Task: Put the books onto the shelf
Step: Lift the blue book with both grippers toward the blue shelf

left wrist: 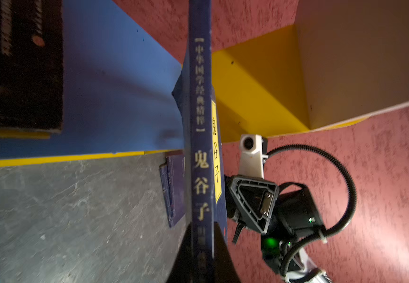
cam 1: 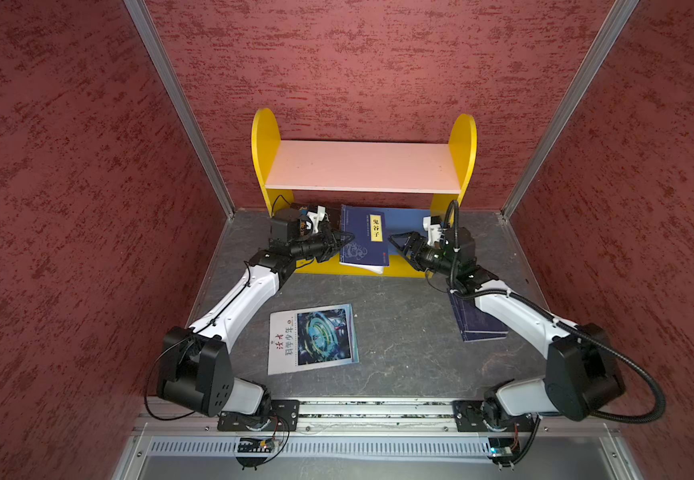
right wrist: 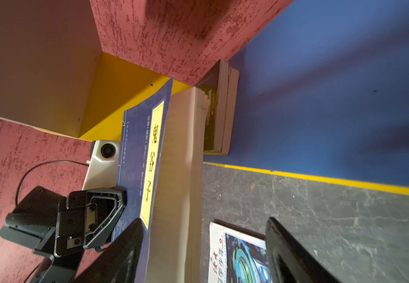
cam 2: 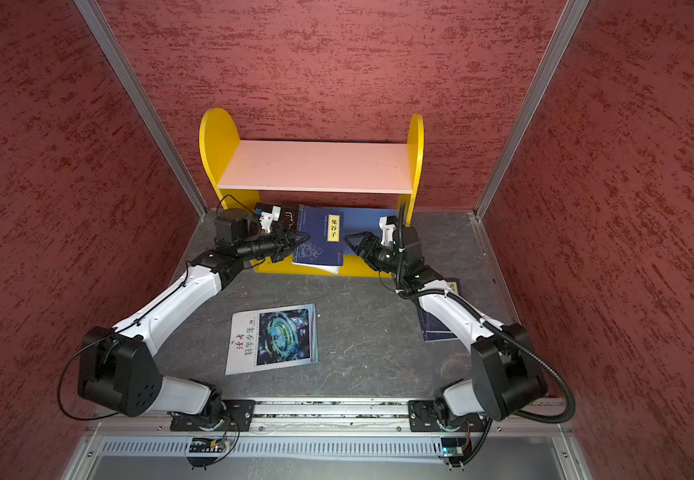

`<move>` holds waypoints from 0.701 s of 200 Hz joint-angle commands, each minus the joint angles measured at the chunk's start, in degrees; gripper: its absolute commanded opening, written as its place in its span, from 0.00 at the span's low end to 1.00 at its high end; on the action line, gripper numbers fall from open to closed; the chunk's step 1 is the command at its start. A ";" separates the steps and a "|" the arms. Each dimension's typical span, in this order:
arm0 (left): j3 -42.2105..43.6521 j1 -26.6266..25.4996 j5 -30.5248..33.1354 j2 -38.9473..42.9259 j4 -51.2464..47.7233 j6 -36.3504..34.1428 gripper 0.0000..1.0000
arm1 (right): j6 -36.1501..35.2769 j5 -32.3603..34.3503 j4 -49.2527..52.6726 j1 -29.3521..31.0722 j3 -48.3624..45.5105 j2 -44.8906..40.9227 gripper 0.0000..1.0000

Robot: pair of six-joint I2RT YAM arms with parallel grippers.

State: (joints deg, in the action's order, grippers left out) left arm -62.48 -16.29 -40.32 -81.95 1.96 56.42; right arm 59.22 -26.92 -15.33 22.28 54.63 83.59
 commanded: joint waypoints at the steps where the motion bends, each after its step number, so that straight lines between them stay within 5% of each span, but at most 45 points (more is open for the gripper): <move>1: 3.71 0.01 11.63 1.10 16.54 9.92 0.02 | 4.53 3.20 -8.94 0.19 1.07 4.27 0.77; 56: 6.36 -0.23 24.97 2.52 21.24 9.93 0.04 | 7.49 1.20 -15.94 4.28 8.53 14.05 0.75; 96: 7.21 0.47 27.19 2.37 21.97 10.65 0.03 | 12.04 1.05 -23.49 6.43 7.97 18.26 0.75; 140: 7.68 2.30 26.41 1.57 24.62 12.23 0.03 | 7.78 4.78 -18.12 7.01 10.11 17.66 0.75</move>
State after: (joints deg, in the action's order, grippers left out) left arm -54.30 -15.27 -14.37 -81.30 21.08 67.51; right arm 68.34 -25.06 -33.12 29.06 62.22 101.75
